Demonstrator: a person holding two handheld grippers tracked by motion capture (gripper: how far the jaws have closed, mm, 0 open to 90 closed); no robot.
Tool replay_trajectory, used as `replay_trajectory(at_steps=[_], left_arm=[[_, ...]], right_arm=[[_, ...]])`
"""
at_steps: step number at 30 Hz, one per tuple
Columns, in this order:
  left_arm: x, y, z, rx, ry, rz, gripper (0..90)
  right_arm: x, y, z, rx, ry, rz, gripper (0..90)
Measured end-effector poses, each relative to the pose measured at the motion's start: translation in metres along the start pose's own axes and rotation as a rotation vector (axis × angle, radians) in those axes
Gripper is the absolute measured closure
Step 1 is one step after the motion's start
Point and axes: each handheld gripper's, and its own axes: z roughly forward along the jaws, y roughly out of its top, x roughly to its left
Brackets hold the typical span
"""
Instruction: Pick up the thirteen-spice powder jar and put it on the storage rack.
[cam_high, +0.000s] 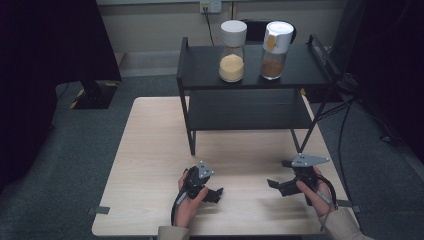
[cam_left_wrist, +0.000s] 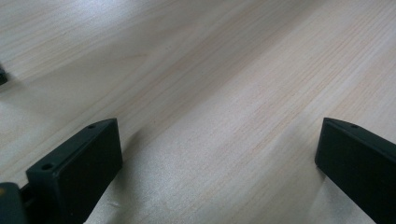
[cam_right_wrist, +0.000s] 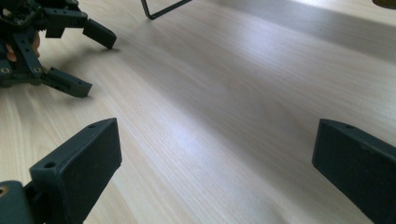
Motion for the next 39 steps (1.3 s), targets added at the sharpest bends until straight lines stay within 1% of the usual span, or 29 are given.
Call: replay_trajectory(at_steps=[13,17,21,28,39], left_arm=[[0.0,0.0,0.0,0.0,0.0,0.0,0.0],[0.0,0.0,0.0,0.0,0.0,0.0,0.0],[0.0,0.0,0.0,0.0,0.0,0.0,0.0],[0.0,0.0,0.0,0.0,0.0,0.0,0.0],[0.0,0.0,0.0,0.0,0.0,0.0,0.0]], right_arm=[[-0.002,-0.007,-0.004,0.031,-0.017,-0.005,0.5],[-0.003,-0.008,-0.005,0.041,-0.013,-0.002,0.6],[-0.004,-0.01,-0.006,0.043,-0.016,-0.003,0.6],[-0.005,-0.013,-0.009,0.066,-0.021,-0.007,0.7],[-0.01,-0.021,-0.017,0.075,-0.03,0.009,0.8]])
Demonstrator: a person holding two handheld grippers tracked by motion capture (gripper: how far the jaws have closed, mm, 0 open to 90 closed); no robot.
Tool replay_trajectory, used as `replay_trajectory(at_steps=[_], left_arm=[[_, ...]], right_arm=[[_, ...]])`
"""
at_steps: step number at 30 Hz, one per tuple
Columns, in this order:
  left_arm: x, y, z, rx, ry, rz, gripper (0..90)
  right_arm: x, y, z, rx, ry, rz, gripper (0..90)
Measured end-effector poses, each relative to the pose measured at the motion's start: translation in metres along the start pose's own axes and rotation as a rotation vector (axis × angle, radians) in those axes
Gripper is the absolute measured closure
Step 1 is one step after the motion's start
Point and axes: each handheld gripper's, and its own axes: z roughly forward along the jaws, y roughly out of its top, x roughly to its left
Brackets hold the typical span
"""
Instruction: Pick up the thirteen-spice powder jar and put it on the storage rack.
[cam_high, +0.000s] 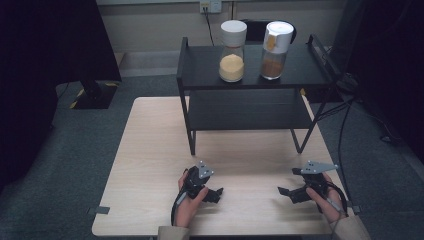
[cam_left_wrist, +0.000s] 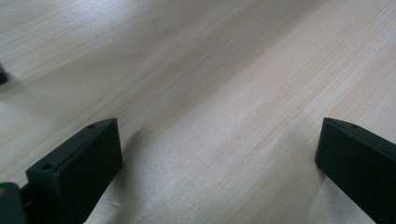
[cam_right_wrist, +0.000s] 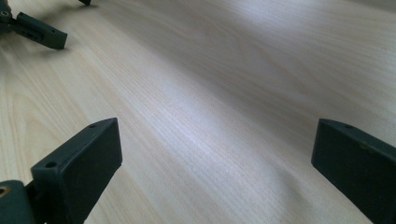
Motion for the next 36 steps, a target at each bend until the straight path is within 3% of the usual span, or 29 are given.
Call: replay_trajectory(at_steps=[20,36], left_arm=[[0.0,0.0,0.0,0.0,0.0,0.0,0.0],[0.0,0.0,0.0,0.0,0.0,0.001,0.0]], right_arm=[[-0.003,-0.009,-0.003,0.063,-0.019,-0.008,1.0],[0.007,-0.005,0.002,0.126,-0.058,-0.071,0.1]])
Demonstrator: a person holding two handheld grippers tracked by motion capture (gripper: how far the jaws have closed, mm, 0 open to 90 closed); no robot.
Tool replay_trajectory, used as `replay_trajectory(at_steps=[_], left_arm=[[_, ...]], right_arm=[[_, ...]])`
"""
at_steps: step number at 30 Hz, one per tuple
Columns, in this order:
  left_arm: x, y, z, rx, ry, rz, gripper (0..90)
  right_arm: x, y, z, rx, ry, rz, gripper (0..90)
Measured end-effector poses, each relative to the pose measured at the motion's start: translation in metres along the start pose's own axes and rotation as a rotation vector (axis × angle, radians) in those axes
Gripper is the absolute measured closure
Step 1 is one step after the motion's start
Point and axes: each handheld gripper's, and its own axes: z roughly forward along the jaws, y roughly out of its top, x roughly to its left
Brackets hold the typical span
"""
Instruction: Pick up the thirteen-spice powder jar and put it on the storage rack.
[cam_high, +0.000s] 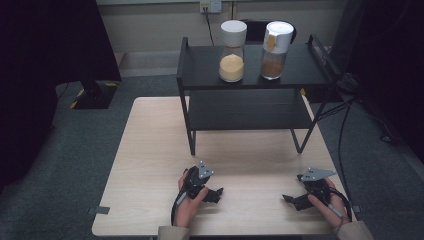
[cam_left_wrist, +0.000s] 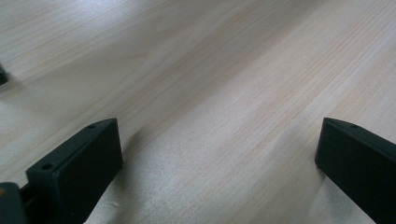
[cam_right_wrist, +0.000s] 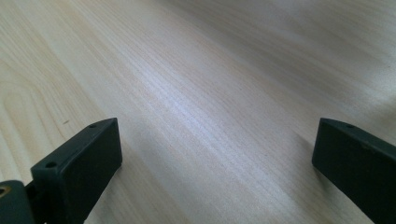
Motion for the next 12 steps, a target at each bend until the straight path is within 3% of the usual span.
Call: replay_trajectory(at_steps=[2,12], left_arm=[[0.0,0.0,0.0,0.0,0.0,0.0,0.0],[-0.0001,-0.0001,0.0,0.0,0.0,0.0,0.0]], right_arm=[[0.0027,0.0017,0.0006,0.01,-0.009,-0.018,0.0],[0.0037,0.0011,0.0006,0.008,-0.012,-0.013,0.0]])
